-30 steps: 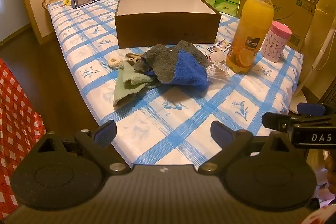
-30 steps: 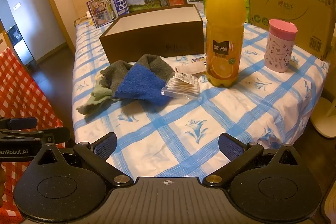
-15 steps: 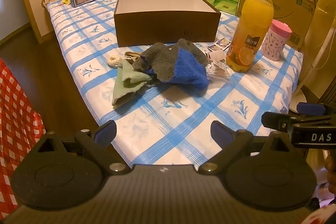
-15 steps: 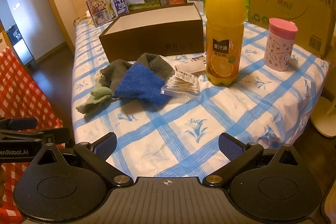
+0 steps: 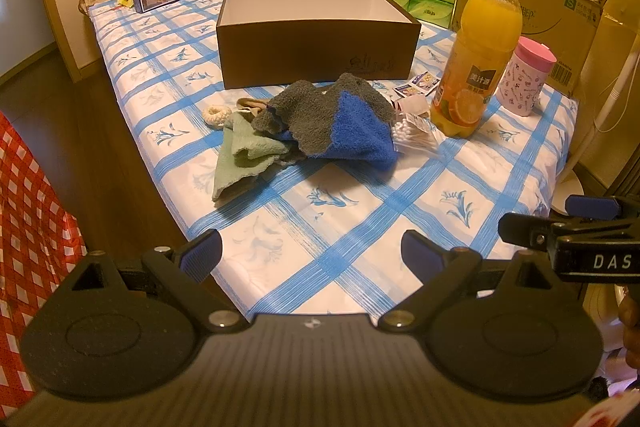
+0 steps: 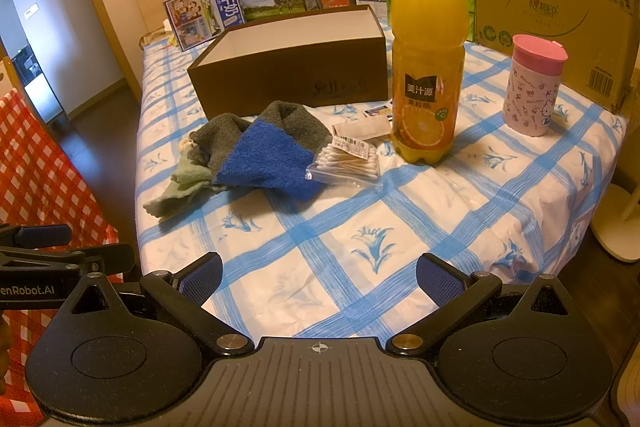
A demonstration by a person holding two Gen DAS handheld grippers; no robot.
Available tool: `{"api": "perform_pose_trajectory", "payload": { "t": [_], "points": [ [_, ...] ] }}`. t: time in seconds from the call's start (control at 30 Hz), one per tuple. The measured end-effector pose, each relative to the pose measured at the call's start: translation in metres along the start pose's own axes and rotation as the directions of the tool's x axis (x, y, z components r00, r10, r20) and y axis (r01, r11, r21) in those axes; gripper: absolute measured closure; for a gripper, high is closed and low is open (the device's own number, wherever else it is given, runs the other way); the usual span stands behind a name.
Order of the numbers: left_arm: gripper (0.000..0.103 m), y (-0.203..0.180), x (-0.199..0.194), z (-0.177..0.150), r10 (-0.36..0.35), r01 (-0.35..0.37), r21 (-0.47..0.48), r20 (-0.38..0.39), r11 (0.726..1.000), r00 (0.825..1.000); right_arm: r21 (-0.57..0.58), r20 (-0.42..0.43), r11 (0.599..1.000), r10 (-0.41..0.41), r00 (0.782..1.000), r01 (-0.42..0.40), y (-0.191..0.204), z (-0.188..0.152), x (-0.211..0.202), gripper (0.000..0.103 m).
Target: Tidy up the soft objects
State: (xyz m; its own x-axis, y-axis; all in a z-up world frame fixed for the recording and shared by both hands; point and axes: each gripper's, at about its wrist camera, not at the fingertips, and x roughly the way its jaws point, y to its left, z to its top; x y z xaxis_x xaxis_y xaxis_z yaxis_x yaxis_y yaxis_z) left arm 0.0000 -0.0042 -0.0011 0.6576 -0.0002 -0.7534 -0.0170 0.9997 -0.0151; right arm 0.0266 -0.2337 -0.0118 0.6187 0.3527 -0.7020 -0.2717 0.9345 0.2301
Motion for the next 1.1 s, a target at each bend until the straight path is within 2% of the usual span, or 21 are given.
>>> {"api": "perform_pose_trajectory", "payload": {
  "t": [1.1],
  "points": [
    [0.008, 0.0025, 0.0095, -0.0034, 0.0, 0.0, -0.002, -0.009, 1.0, 1.0, 0.001, -0.006, 1.0, -0.002, 1.0, 0.002, -0.0006, 0.0, 0.0045, 0.0]
  ]
}}
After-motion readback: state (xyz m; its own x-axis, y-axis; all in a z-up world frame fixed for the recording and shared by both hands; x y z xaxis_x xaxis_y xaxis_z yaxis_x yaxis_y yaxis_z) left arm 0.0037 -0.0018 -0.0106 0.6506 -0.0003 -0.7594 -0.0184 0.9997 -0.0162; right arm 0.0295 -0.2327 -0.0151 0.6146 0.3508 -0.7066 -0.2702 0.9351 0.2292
